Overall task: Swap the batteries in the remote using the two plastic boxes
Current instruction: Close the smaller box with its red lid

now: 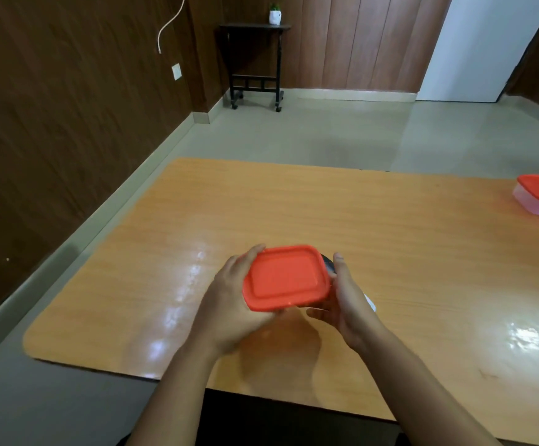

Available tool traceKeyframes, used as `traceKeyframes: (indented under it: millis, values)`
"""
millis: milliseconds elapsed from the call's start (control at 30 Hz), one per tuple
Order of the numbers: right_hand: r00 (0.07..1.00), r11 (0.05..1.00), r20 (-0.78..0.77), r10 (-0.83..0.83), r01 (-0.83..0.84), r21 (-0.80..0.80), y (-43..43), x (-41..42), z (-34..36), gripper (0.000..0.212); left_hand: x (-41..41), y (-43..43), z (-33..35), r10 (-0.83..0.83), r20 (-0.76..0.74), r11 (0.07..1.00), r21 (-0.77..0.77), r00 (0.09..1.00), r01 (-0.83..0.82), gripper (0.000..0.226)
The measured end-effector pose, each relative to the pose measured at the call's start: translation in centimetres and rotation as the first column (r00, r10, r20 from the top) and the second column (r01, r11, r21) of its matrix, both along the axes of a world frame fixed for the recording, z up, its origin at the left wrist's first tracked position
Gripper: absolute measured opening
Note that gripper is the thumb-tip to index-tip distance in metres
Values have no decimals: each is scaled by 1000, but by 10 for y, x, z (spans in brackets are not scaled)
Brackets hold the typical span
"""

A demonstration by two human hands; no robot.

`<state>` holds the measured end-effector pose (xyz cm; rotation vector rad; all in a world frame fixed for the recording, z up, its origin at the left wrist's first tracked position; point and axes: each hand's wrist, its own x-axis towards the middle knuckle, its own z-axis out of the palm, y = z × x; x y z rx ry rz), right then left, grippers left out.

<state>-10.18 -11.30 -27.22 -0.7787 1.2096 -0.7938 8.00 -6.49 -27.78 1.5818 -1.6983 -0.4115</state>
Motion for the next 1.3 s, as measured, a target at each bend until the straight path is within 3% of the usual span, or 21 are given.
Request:
traceKeyframes:
  millis: [67, 133, 200, 267, 367, 467, 767, 900, 1000, 1100, 1233, 1300]
  values:
    - [992, 991, -36, 119, -121, -51, 3, 5, -4, 58, 18, 1, 0, 203, -27, 976, -75, 979, -205, 101]
    - [936, 955, -266, 232, -271, -123, 9, 11, -11, 46, 44, 6, 1, 410, -91, 906, -74, 908, -417, 100]
    - [756, 850, -582, 299, -488, -198, 13, 14, -20, 34, 73, 15, -2, 590, -152, 804, 11, 793, -595, 99]
    - [553, 720, -790, 265, -658, -220, 16, 18, -24, 26, 103, 28, -9, 726, -122, 687, 86, 677, -721, 97]
    - [443, 617, -875, 192, -748, -243, 21, 25, -22, 24, 134, 47, -20, 844, -48, 535, 155, 535, -830, 95]
    - [419, 585, -896, 150, -767, -261, 22, 30, -25, 24, 151, 60, -27, 873, -19, 482, 189, 488, -855, 93]
    - [414, 569, -901, 131, -776, -274, 21, 36, -27, 23, 162, 63, -41, 818, 203, 483, 262, 537, -835, 90]
    - [384, 545, -910, 154, -802, -246, 20, 35, -27, 26, 157, 64, -32, 802, 224, 488, 290, 554, -823, 115]
    - [378, 525, -907, 184, -818, -235, 19, 33, -26, 29, 139, 60, -19, 792, 254, 542, 127, 556, -831, 127]
    - [408, 541, -888, 214, -806, -240, 17, 31, -19, 28, 101, 44, -11, 727, 192, 670, 6, 659, -742, 103]
    - [440, 599, -891, 112, -746, -293, 13, 23, -12, 21, 38, 15, -13, 445, 69, 890, 73, 893, -450, 60]
    - [500, 660, -866, 12, -654, -368, 9, 16, -9, 19, 8, 7, -14, 285, 65, 947, 133, 956, -291, 49]
